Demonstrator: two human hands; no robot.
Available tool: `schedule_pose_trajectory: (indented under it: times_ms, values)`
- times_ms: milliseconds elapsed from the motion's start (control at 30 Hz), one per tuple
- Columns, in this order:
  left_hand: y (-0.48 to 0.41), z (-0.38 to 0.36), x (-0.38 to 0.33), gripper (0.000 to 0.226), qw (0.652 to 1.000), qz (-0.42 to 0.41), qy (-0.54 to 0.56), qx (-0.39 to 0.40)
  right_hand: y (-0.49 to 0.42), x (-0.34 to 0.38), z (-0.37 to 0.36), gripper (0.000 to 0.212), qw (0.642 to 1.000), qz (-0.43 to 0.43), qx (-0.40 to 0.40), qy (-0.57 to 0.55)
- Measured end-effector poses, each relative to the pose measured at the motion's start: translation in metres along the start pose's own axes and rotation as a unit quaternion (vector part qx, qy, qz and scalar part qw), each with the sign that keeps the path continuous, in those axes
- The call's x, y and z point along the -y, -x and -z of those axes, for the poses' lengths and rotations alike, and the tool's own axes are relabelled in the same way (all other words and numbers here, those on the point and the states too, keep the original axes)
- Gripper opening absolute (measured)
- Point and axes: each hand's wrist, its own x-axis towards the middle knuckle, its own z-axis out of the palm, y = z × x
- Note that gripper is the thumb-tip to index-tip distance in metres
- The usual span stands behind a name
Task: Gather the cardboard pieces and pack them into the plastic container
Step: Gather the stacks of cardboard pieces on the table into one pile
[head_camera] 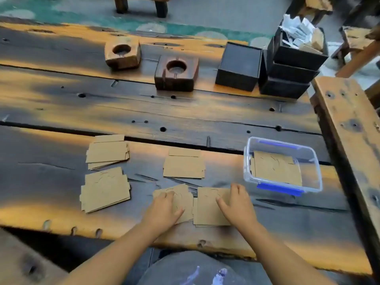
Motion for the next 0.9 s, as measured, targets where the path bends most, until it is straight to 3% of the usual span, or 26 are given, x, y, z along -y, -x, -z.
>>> schedule_pose_trajectory:
  times_ms: [167,333,567,667,900]
  values:
    - [-0.013,-0.023,-0.037,0.054,0.995,0.051,0.045,0.077,-0.006,-0.017,-0.012,0.061,0.995,-0.080,0.048,-0.028]
    - [-0.026,-0.034,-0.065,0.033,0.992,0.088,0.070,0.056,-0.013,-0.032,-0.012,0.045,0.991,-0.107,0.060,-0.046]
    - [-0.027,-0.057,-0.083,0.031,0.954,0.174,0.218,0.106,-0.018,-0.039,-0.011,0.047,0.973,-0.189,0.088,-0.099]
    - [-0.033,-0.062,-0.085,0.035,0.936,0.199,0.275,0.093,-0.020,-0.042,-0.012,0.041,0.965,-0.206,0.096,-0.127]
    - [-0.045,-0.048,-0.060,0.031,0.919,0.183,0.339,0.087,-0.020,-0.035,-0.010,0.025,0.966,-0.187,0.098,-0.149]
